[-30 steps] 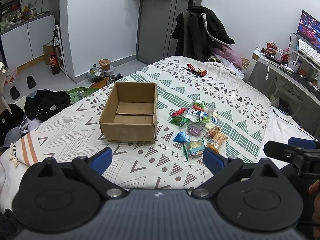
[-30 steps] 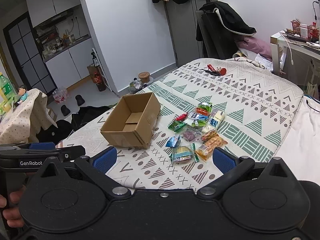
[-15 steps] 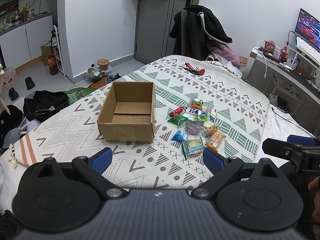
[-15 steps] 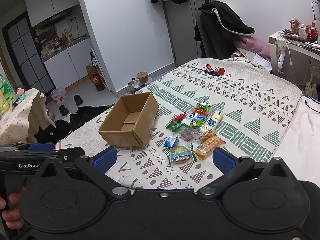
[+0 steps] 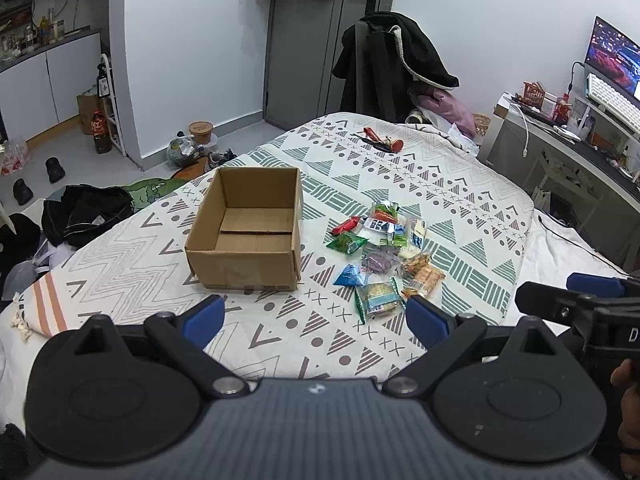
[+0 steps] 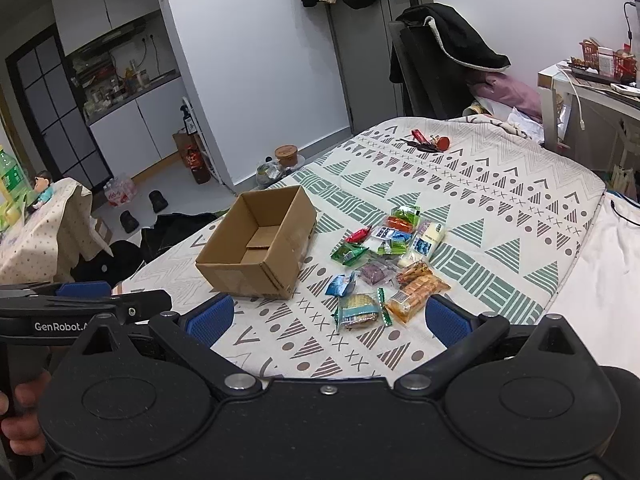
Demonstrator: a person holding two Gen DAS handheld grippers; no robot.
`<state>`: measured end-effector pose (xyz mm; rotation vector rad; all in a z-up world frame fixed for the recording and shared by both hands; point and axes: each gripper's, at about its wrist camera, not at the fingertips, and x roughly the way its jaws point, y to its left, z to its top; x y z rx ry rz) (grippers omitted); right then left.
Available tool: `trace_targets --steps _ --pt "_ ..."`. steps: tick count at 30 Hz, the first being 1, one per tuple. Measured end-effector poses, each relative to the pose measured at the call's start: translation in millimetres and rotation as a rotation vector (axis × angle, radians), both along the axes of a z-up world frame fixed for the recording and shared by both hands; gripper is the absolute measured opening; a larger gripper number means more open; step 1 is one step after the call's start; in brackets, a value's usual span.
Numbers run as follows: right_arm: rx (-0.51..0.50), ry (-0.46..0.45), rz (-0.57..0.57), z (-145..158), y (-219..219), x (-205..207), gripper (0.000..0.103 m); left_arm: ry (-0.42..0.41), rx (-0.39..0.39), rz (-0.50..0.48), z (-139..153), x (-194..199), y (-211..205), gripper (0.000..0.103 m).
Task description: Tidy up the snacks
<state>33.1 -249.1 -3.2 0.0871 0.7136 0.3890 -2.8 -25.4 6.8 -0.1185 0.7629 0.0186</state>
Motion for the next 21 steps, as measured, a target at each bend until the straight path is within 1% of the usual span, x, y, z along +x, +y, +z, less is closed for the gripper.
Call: trace_targets --steps 11,14,21 --pt "0.018 0.02 -0.013 -9 -3 18 0.103 0.019 0.008 0.009 -11 17 -1 0.097" --pt "0.02 0.025 -0.036 -11 -5 26 0.103 0.02 0.005 0.012 -13 23 -1 0.097" --pt "0.025 0.109 -0.109 -33 -18 59 0.102 0.04 -0.012 0.007 -28 52 -7 0.096"
